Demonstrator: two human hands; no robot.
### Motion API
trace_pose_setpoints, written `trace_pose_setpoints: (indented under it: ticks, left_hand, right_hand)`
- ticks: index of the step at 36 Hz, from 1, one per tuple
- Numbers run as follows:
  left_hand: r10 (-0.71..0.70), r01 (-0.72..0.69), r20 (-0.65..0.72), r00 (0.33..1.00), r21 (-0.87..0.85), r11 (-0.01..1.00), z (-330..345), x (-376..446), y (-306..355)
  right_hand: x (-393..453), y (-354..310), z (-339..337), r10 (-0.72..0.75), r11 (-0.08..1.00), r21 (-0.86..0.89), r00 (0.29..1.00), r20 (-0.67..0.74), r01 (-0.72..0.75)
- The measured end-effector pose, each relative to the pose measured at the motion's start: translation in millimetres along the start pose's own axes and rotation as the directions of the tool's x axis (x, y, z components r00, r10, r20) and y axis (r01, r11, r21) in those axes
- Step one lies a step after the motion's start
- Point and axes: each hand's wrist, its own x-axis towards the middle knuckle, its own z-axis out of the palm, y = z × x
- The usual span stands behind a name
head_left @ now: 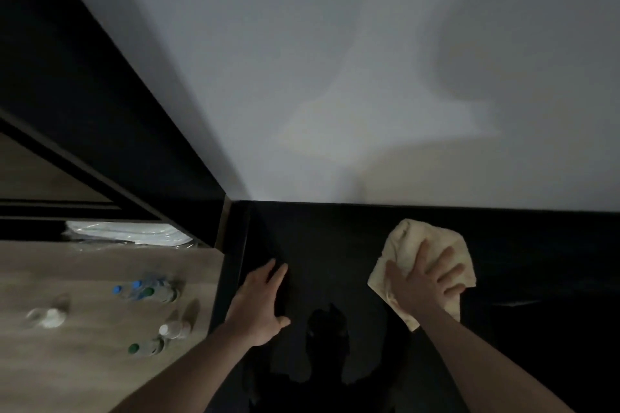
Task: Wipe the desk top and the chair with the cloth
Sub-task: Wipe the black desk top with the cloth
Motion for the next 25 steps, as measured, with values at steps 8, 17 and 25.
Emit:
trace_pose_setpoints:
  ticks: [8, 17, 25]
  left_hand:
    - [-0.198, 0.195, -0.049, 0.979, -0.06, 0.979, 6.2, -29.3, -92.3]
    - [-0.186, 0.182, 0.037, 0.982, -0.456, 0.871, 26.1, -27.4, -136.7]
    - [-0.174, 0.19, 0.098, 0.98, -0.721, 0.666, 18.5, -31.6, -140.7]
  right_hand:
    - [-33.1, -71.3, 45.6, -0.1, 0.994, -0.034, 0.995, 0.006, 0.1]
    - [-58.7, -140.0, 95.6, -0.228, 0.972, -0.046, 0.972, 0.065, 0.231]
    - [-90.0, -196.2, 135.9, -0.329, 0.941, -0.05, 0.939, 0.104, 0.335]
